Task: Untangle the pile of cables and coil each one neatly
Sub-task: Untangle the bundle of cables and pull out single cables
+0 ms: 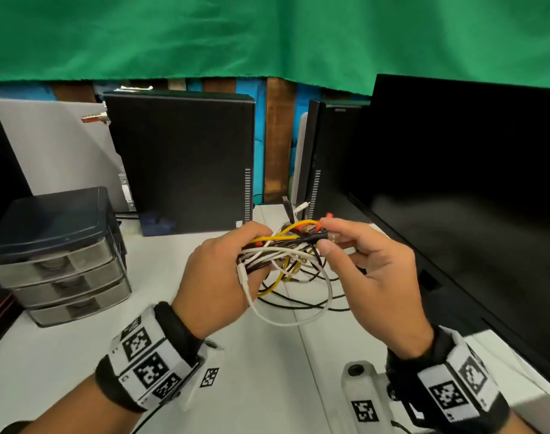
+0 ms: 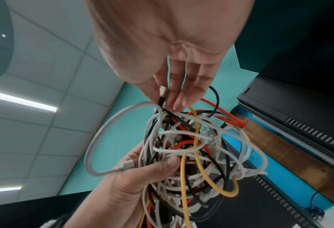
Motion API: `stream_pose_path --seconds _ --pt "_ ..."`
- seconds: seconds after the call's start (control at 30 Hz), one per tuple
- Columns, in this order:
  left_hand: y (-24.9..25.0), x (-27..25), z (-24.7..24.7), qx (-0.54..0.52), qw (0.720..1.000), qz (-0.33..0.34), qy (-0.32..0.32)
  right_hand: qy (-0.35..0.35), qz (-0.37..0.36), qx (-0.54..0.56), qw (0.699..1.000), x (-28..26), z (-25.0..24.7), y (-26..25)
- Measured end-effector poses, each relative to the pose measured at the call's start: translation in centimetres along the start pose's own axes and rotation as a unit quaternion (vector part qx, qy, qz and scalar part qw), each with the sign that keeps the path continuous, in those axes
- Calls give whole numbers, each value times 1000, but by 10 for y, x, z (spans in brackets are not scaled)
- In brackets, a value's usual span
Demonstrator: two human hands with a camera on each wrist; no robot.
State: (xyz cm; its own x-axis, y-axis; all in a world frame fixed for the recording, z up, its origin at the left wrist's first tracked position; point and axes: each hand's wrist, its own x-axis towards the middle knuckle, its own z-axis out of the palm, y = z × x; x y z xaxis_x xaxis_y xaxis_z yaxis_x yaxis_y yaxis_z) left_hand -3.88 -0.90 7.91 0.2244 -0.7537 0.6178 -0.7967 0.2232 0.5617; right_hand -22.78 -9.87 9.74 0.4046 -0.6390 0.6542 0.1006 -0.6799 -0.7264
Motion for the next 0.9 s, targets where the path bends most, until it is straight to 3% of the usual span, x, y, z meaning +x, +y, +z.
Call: stream_pose_path --seconds 0.23,0.37,0.57,0.63,0.7,0.77,0.83,0.9 --pt "2 2 -2 100 994 39 18 -3 6 62 998 -1 -2 0" --pt "2 1 -1 104 994 40 21 24 -1 79 997 -2 1 1" --pt "-3 2 -2 107 986 111 60 21 -36 53 998 2 -7 -1" --pt "-4 4 -2 30 993 88 72 60 -32 33 997 5 -10 1" --pt "-8 7 -4 -121 991 5 63 101 -8 12 995 8 -12 5" --pt "-11 9 -5 -279 956 -91 32 126 17 -2 992 9 -12 9" --pt "-13 10 -5 -450 876 -175 -5 113 24 0 993 8 -11 9" --pt "-12 10 -4 -556 801 -223 -23 86 20 0 996 7 -9 9"
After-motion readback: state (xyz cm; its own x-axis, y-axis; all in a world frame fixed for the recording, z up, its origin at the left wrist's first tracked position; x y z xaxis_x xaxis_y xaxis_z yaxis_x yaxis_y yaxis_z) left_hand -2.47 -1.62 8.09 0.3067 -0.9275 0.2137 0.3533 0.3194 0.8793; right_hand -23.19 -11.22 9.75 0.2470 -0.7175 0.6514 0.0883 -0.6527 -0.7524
